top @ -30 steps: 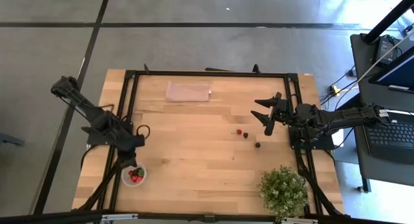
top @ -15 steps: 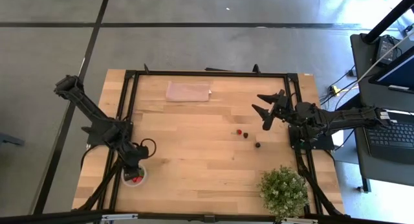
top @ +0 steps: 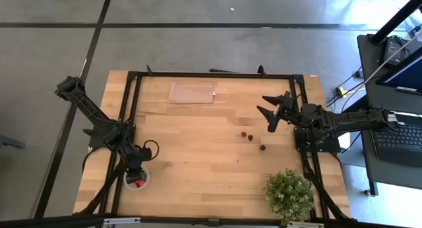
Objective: Pick and placing Produce into tupperware
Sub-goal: Put the strawberry into the transparent bin
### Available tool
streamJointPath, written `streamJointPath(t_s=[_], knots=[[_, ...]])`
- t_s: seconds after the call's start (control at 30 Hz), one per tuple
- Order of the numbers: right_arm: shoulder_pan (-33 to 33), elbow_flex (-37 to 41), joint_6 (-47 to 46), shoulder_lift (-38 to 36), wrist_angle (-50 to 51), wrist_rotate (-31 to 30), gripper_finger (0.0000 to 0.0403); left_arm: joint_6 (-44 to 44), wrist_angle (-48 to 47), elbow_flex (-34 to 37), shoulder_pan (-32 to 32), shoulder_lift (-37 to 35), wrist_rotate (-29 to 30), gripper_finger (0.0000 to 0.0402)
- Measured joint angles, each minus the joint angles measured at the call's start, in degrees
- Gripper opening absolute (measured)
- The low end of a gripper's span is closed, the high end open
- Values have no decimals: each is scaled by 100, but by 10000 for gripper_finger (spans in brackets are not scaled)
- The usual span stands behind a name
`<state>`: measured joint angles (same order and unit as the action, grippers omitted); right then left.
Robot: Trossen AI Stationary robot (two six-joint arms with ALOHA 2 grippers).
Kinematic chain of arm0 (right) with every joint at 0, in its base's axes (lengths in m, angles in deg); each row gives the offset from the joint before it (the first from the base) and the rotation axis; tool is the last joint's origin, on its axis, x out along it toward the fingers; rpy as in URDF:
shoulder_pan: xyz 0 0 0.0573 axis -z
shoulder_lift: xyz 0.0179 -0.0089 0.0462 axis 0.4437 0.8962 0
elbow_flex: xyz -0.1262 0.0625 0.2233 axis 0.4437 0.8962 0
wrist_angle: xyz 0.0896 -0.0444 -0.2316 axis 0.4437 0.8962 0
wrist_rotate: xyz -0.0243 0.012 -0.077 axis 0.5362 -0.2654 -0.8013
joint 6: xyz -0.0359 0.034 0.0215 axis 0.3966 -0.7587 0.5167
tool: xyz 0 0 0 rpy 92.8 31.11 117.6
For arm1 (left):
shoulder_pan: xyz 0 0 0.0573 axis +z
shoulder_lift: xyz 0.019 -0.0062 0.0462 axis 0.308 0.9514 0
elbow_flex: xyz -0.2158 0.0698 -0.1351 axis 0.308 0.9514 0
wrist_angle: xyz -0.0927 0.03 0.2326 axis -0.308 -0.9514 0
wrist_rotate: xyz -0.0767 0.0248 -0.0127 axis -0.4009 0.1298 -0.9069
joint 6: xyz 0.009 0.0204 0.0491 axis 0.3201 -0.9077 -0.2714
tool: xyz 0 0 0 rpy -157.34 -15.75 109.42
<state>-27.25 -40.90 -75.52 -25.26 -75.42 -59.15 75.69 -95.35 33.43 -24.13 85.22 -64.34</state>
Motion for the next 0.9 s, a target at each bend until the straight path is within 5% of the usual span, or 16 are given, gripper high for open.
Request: streamJointPath(t_s=[0.17, 0.37, 0.53, 0.67, 0.9], knots=[[0, 0, -141, 0, -70, 2, 269, -553, -120, -551, 50, -669, 1538, 118], [0, 0, -91, 0, -664, 2, 269, -2328, 105, -1117, 275, -1434, 4569, 106], [0, 0, 171, -4, -1160, 2, 269, -3936, 375, -999, 490, -1877, 5875, 96], [0, 0, 264, -4, -1345, 2, 269, -4631, 1049, -486, 740, -2196, 6197, 89], [-2, -208, 174, 424, -851, 47, 269, -5216, 3406, 1088, 1540, -2783, 4767, 77]])
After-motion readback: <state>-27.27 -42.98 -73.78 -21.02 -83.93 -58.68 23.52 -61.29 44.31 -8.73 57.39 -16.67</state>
